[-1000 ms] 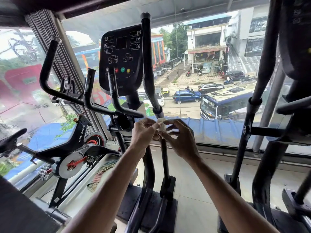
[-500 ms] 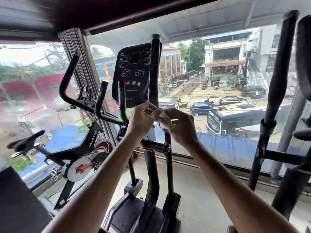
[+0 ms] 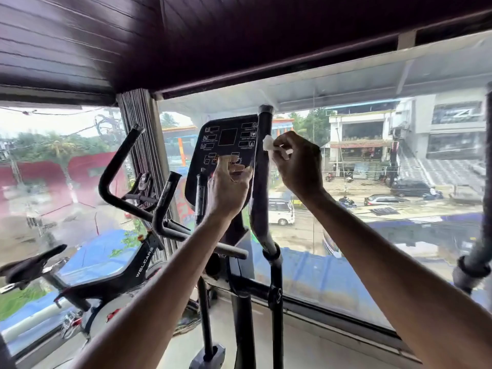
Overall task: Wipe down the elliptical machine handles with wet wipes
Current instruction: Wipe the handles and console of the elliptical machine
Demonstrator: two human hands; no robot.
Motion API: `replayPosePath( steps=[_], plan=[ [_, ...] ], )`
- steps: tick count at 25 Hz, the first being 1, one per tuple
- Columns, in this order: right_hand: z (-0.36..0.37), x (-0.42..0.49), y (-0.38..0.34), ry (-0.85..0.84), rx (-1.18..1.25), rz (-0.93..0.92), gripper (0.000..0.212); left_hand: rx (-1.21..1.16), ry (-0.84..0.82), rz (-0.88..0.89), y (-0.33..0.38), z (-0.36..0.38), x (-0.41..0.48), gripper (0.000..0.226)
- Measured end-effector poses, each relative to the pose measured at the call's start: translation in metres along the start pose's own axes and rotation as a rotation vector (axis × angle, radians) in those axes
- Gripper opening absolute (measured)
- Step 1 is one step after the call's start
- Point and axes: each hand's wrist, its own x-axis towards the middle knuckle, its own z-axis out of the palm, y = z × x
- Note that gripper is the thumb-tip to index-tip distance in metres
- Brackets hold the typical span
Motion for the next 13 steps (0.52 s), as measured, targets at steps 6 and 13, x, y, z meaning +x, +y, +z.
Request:
replayPosePath(
  steps=[6,13],
  plan=[
    [0.043,0.056,0.044,-0.036,-0.119,-0.101,0.012,-0.041,-0.056,-0.087,-0.022,0.035,0.055,0.042],
    [0.051,0.078,0.07,-0.168,-0.133,-0.297,0.02,-0.194,-0.038,-0.06,-0.032,0.048,0.064,0.014]
  ],
)
